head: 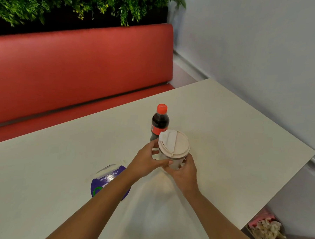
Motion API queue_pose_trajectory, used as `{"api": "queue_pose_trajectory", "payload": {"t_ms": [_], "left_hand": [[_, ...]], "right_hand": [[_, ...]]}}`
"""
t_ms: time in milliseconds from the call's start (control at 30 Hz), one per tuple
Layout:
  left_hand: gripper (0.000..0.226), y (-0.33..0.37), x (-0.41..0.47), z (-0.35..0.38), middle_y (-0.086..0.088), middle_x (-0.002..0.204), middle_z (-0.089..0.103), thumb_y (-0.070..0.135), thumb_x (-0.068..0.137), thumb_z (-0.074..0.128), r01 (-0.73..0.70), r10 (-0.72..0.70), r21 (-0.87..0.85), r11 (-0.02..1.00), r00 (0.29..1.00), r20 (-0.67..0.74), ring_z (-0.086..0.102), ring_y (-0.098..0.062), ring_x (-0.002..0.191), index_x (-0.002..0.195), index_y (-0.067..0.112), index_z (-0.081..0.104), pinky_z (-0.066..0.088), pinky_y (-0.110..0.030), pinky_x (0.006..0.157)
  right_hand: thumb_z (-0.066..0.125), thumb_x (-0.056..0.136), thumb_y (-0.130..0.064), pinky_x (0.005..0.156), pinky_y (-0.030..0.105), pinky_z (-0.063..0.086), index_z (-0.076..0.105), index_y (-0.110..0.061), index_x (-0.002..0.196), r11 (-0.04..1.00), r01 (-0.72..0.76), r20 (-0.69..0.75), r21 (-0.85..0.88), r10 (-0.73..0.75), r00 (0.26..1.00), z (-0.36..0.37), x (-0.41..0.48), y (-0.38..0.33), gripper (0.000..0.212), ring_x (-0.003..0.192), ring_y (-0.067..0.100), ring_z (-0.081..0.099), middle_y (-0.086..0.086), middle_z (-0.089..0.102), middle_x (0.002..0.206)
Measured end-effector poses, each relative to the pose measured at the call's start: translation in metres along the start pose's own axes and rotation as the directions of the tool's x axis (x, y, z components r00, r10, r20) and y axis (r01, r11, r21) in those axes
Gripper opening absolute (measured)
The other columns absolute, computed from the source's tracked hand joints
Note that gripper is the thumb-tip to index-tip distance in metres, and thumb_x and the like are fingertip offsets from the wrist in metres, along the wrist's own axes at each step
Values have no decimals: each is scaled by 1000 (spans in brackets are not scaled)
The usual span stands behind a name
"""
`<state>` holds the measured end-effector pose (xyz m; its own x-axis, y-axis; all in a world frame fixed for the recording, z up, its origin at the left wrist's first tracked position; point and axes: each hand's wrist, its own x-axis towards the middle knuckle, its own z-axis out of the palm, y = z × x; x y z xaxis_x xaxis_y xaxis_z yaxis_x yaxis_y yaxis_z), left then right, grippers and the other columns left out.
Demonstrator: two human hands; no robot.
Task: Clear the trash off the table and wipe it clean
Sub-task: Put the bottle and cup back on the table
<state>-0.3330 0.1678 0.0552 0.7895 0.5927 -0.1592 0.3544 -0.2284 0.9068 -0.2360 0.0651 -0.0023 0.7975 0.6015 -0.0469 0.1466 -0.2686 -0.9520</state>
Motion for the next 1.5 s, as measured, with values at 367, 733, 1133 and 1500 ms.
{"api": "queue_pose_trajectory", "payload": {"t_ms": [367,733,1133,1500], "left_hand": [[71,2,7,-3,0,137,47,23,77,73,29,-29,-39,999,1000,11,46,-21,126,138,19,36,41,-29,98],[73,1,6,-1,-2,140,45,23,79,72,47,-47,-34,998,999,5,44,-22,128,140,18,33,40,-28,99],[45,-17,-28,-4,-4,116,58,29,82,69,140,-136,33,990,983,-120,57,-14,96,122,17,51,43,-13,70],[20,22,-54,75,10,91,58,35,84,65,-77,58,96,992,979,194,55,-3,78,100,25,59,41,-2,61]], "right_hand": [[85,61,-13,64,-2,41,45,-7,120,1000,-20,27,-15,21,999,3,11,-5,71,87,1,53,-13,50,98],[89,53,-32,82,18,50,44,-11,127,998,-13,79,-63,18,997,2,15,1,89,108,13,55,-2,55,118],[80,66,-39,103,32,37,25,-15,143,956,-110,75,-273,135,988,-34,-9,18,98,128,18,40,5,38,141],[72,78,-33,95,24,34,33,-11,138,953,-148,-141,-265,114,983,-128,-40,30,76,125,20,42,7,42,137]]}}
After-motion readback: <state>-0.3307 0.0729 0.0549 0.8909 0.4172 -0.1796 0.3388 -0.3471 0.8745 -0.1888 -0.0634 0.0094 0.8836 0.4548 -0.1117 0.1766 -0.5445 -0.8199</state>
